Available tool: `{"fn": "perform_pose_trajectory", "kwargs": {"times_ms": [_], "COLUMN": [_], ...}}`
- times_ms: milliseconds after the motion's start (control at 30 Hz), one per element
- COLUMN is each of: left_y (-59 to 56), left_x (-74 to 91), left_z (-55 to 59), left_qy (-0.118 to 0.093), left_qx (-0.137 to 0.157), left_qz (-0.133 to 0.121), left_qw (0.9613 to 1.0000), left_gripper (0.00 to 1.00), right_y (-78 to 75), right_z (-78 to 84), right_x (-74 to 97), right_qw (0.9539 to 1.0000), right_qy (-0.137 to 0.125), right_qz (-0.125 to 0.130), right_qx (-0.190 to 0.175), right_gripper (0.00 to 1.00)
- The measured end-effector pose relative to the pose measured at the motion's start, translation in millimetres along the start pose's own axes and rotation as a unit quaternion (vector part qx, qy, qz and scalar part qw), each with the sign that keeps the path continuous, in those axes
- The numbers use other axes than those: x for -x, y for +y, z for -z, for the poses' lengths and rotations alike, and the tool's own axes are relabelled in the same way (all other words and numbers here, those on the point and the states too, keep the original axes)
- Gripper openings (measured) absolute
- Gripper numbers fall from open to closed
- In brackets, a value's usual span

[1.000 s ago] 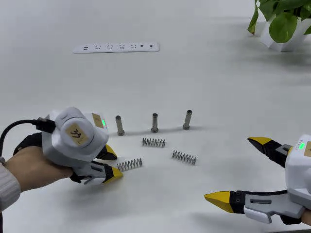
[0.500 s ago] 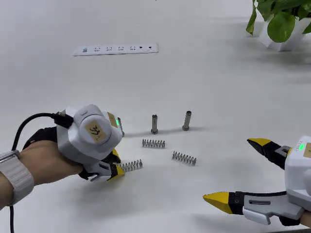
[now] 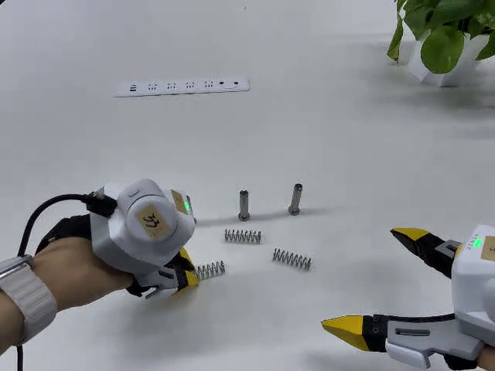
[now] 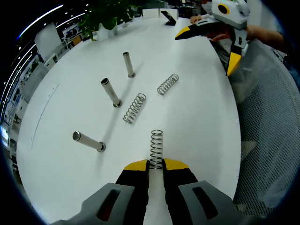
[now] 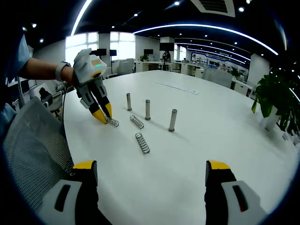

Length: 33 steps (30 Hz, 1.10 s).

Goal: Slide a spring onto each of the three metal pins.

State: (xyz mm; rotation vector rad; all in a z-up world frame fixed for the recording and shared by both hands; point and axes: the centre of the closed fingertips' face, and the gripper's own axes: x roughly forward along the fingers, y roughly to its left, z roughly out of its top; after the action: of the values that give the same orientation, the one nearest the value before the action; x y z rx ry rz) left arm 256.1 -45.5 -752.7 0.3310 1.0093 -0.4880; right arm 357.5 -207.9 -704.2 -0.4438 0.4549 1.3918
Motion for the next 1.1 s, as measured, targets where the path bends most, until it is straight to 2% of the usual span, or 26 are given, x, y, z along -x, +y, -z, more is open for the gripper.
{"fn": "perform_pose_trajectory", "kwargs": {"times_ms": [367,633,733,800,900,1033,1100], "left_y": [3.5,7.1,2.6,-0.2,-7.6,-11.9,-19.7], "left_x": [1.5,2.2,2.8,3.6,4.4,5.7,7.1], "left_z": [1.0,1.5,1.2,0.1,-5.5,-8.9,-13.7], "left_qy": [-0.026,-0.067,-0.08,-0.088,-0.102,-0.126,-0.134], "left_qx": [0.003,0.04,0.056,0.057,0.054,0.045,0.045], "left_qz": [-0.015,-0.022,-0.017,-0.015,-0.008,0.007,0.018], "left_qw": [0.9995,0.9968,0.9951,0.9944,0.9933,0.991,0.9897], "left_gripper": [0.1,0.1,0.1,0.1,0.1,0.1,0.1], "right_y": [4.1,2.7,2.9,4.1,5.7,10.7,13.8], "right_z": [-2.3,-3.6,-6.0,-9.0,-13.1,-17.4,-20.3], "right_x": [-0.6,0.5,0.5,0.3,-0.2,-3.2,-4.6], "right_qw": [1.0,1.0,1.0,0.9999,0.9998,0.9991,0.9987], "right_qy": [0.003,0.0,-0.002,-0.007,-0.013,-0.017,-0.018], "right_qz": [-0.002,-0.002,-0.003,-0.006,-0.011,-0.032,-0.041], "right_qx": [0.002,0.0,0.0,-0.005,-0.011,-0.024,-0.022], "right_gripper": [0.97,0.96,0.96,0.96,0.96,0.94,0.93]}}
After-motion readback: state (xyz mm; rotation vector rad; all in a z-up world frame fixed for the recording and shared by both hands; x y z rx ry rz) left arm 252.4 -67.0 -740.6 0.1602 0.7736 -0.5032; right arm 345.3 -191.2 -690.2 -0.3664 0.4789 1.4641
